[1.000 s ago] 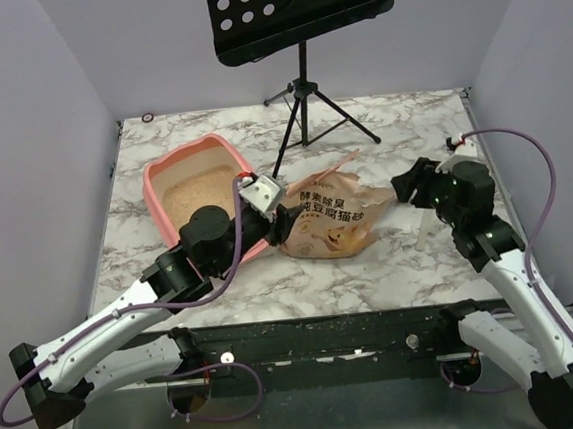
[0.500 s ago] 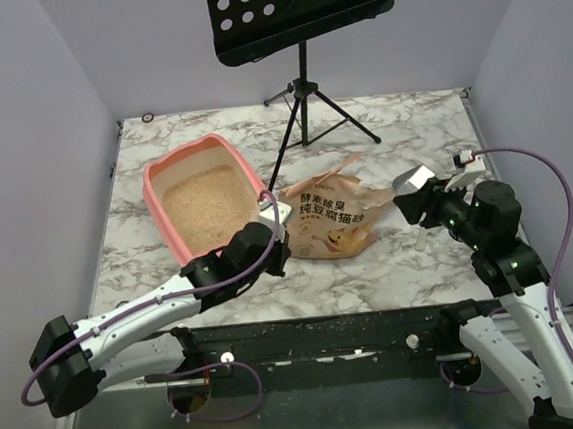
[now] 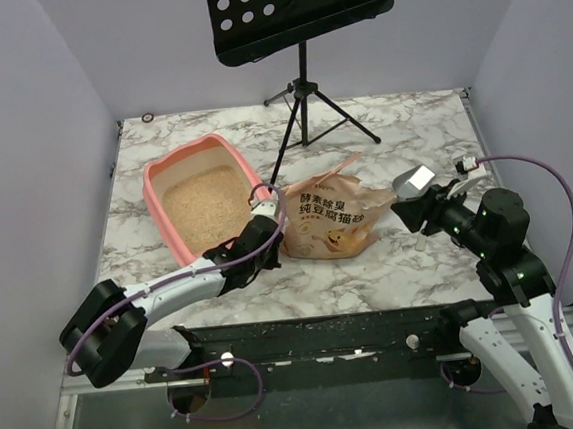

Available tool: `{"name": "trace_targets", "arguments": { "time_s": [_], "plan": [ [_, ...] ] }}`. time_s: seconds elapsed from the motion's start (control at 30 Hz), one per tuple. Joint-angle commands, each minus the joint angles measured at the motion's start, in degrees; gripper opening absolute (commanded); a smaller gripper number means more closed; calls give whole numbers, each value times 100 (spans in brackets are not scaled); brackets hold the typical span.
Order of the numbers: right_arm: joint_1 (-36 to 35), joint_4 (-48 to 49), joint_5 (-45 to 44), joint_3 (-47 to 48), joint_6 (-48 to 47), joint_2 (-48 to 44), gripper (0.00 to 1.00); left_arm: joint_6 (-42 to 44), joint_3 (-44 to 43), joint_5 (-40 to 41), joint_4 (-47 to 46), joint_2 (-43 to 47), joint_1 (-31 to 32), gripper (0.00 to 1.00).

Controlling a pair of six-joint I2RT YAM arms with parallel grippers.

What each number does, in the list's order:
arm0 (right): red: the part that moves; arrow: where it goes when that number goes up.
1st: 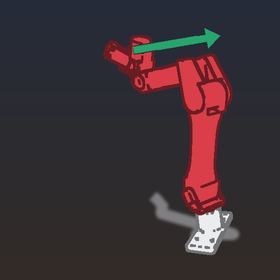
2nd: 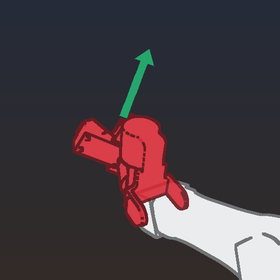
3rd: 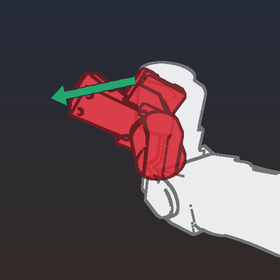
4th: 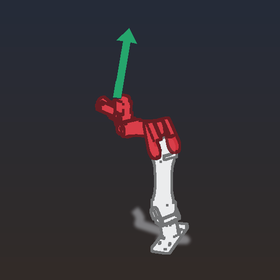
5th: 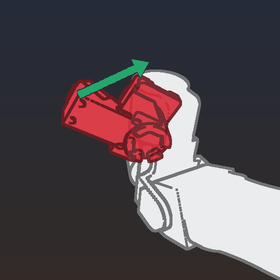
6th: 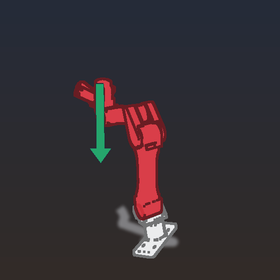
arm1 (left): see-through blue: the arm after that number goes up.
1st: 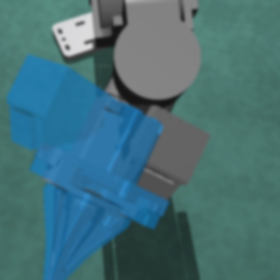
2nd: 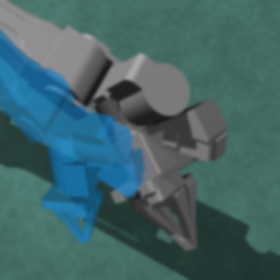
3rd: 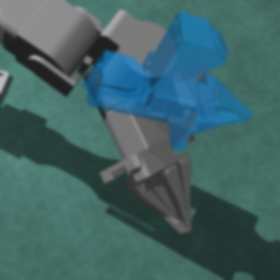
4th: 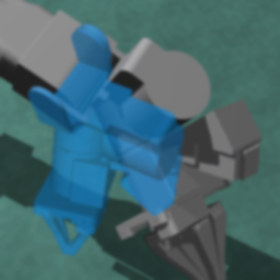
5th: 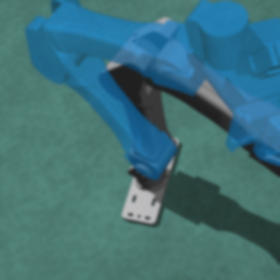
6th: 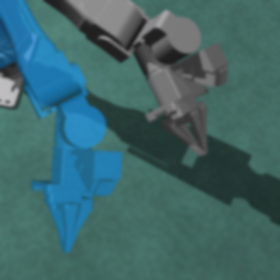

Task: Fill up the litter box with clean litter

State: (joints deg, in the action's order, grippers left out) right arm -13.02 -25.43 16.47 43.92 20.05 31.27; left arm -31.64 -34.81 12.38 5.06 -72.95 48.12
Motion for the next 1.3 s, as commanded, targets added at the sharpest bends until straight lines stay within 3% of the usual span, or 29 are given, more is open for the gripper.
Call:
{"name": "trace_targets", "arguments": {
  "time_s": [0.0, 0.2, 0.47, 0.6, 0.7, 0.8, 0.83, 0.93, 1.07, 1.27],
  "plan": [
    [10, 55, 365, -164, 104, -121, 52, -132, -184, 948, -111, -202, -267, 0],
    [1, 152, 445, -279, 165, -130, 52, 114, -526, 1705, -75, -588, -926, 0],
    [-26, 240, 357, -375, 210, -129, 52, 412, -1221, 1838, -479, -1625, -1664, 0],
    [-43, 127, 252, -384, 183, -165, 57, 439, -1476, 1593, -874, -2039, -2332, 0],
    [-43, 100, -3, -428, 139, -139, 59, 658, -1345, 1215, -1542, -2022, -2439, 0],
    [-43, 47, -74, -419, 52, -77, 60, 598, -951, 84, -2042, -1497, -2386, 0],
    [-52, 64, -100, -419, 43, -77, 61, 554, -679, -337, -2392, -1181, -2316, 4],
    [-52, 135, -153, -420, 34, -7, 62, 457, -247, -1436, -2931, -442, -2105, 30],
    [-52, 170, 5, -402, -10, 99, 62, 544, -97, -2817, -2905, 139, -2044, 36],
    [-52, 354, 321, -586, 25, 116, 62, 1326, 228, -2688, -2703, 1036, -1622, 41]
  ]
}}
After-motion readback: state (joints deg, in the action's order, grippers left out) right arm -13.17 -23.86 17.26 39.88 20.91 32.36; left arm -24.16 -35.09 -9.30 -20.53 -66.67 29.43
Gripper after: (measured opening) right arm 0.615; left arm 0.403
